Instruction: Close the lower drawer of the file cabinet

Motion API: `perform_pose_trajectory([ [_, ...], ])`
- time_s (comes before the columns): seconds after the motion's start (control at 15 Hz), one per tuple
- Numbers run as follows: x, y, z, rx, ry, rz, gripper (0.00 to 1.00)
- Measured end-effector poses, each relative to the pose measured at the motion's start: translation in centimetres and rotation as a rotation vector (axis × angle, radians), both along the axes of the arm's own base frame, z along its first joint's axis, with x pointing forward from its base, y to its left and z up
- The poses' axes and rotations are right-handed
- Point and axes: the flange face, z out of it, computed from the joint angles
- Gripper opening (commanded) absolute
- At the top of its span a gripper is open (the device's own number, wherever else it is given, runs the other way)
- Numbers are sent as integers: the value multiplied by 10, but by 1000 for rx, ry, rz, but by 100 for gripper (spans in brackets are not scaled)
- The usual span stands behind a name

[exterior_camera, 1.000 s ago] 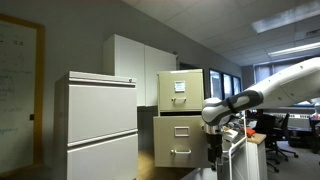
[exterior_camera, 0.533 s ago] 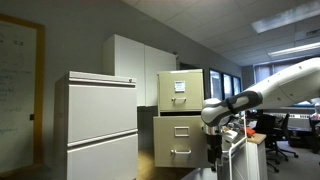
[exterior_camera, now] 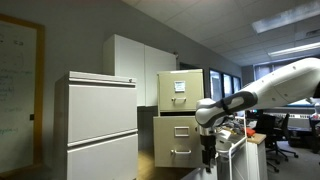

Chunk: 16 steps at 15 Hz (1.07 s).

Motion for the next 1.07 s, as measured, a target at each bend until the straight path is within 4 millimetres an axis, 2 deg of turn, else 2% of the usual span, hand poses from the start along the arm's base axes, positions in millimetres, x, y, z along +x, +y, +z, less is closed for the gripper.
perform_pose_trajectory([
  [0.2, 11, 5, 14, -11, -27, 18, 100],
  [0.67, 39, 0, 40, -26, -76, 113, 100],
  [0.87, 54, -9, 48, -53, -95, 136, 100],
  [1.07, 70, -27, 58, -101, -113, 128, 100],
])
